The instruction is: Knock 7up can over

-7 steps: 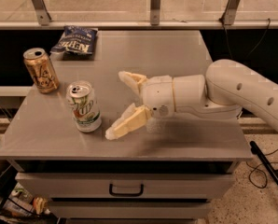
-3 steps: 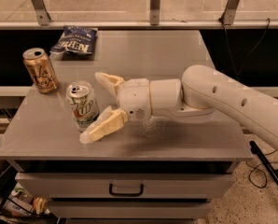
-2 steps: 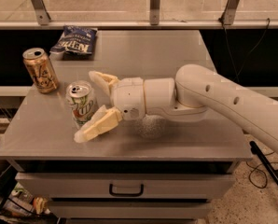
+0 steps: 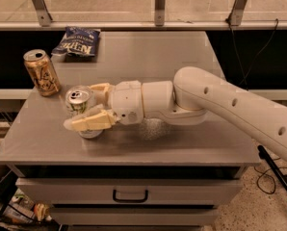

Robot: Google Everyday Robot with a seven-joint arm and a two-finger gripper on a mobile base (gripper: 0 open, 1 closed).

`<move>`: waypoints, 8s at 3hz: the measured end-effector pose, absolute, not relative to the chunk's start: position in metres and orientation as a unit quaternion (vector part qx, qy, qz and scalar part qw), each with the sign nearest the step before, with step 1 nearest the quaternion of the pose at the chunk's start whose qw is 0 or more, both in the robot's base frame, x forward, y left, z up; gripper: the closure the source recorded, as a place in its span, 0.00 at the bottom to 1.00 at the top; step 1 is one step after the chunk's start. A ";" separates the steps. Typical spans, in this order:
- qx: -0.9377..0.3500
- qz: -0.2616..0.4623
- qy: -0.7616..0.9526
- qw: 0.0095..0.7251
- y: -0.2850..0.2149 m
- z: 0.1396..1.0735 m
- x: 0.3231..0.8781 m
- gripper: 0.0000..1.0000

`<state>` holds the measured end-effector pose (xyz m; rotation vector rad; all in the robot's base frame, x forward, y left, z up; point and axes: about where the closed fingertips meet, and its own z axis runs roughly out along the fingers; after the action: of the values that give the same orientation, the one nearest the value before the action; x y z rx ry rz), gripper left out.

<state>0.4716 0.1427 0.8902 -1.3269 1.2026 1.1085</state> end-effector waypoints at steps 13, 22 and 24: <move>-0.498 0.314 0.660 0.467 0.072 0.932 0.625 1.00; -0.554 0.229 0.771 0.217 0.109 0.858 0.533 0.36; -0.561 0.179 0.790 0.169 0.125 0.850 0.537 0.00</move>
Offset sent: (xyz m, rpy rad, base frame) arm -0.0011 0.0017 0.0006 -0.0001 -0.0010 0.0036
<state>0.5371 0.1246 0.8498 -1.5945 2.2464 0.5089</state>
